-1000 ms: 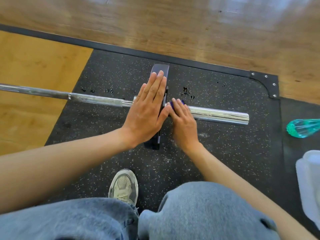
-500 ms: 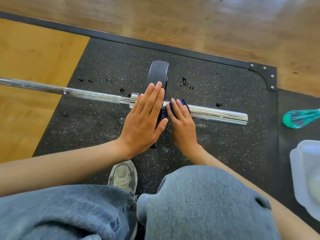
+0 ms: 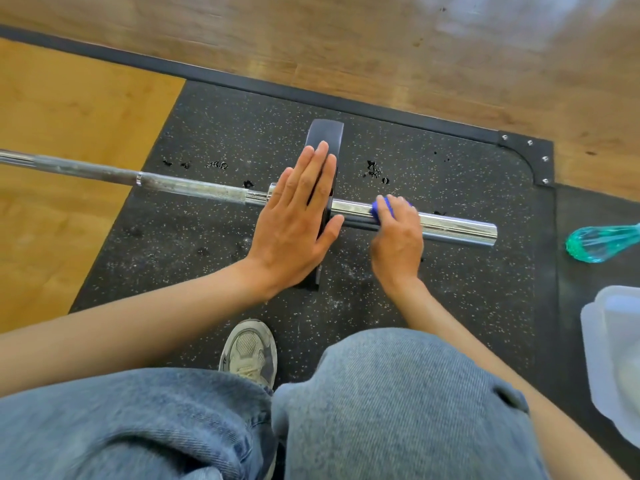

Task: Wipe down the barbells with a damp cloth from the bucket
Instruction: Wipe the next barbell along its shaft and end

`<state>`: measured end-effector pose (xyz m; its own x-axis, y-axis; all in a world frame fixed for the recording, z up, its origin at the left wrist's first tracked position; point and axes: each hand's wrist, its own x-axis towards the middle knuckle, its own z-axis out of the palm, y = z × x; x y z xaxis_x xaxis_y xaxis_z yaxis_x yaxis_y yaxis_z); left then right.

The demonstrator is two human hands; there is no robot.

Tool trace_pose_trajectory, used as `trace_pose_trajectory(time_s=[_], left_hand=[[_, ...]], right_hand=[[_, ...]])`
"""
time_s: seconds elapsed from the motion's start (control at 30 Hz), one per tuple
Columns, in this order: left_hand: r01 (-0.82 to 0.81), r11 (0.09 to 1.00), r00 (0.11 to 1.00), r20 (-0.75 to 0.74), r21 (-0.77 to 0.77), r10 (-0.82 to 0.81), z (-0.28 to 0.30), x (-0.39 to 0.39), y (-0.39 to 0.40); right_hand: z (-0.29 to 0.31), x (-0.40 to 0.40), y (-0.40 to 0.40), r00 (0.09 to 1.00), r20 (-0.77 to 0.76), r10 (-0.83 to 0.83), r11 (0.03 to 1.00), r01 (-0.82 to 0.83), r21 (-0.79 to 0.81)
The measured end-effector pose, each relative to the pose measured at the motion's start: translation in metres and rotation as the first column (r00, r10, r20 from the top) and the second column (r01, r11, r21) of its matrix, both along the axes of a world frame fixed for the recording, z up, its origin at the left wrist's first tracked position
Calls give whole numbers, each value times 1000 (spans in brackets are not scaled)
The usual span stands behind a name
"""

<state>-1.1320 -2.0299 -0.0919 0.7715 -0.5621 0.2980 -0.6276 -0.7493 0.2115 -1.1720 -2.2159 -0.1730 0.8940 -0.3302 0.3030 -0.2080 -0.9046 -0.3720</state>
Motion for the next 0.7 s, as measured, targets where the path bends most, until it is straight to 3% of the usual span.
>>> trace_pose_trajectory(time_s=[0.1,0.13,0.23,0.4,0.5,0.53,0.63,0.7], left_hand=[[-34,999,999,21,4,34,6,0,-5],[-23,1000,999,25,4,23,5,-3,-6],[32,998,999,16,49,-33,-6,-12,-4],[14,997,1000,-13,73,-13,-8,-5,-8],[0,998,1000,8,60,0,-6,2,-11],[-10,999,1000,4,50,10,-6,4,-13],[-22,999,999,-22,31,23,-5,5,-17],[2,999,1000,-25,38,-1,-7,3,-15]], right_hand=[[-1,8,3,965,-53,258,963,-261,-69],[1,15,-2,970,-61,236,969,-240,-62],[10,29,3,997,-69,-30,997,35,74],[12,32,-1,966,-113,233,972,-231,30],[14,49,-19,976,-214,-30,995,50,91],[16,53,-10,975,-218,-36,993,60,105],[21,55,8,950,-227,215,972,-186,144],[22,57,-6,937,-259,233,967,-195,164]])
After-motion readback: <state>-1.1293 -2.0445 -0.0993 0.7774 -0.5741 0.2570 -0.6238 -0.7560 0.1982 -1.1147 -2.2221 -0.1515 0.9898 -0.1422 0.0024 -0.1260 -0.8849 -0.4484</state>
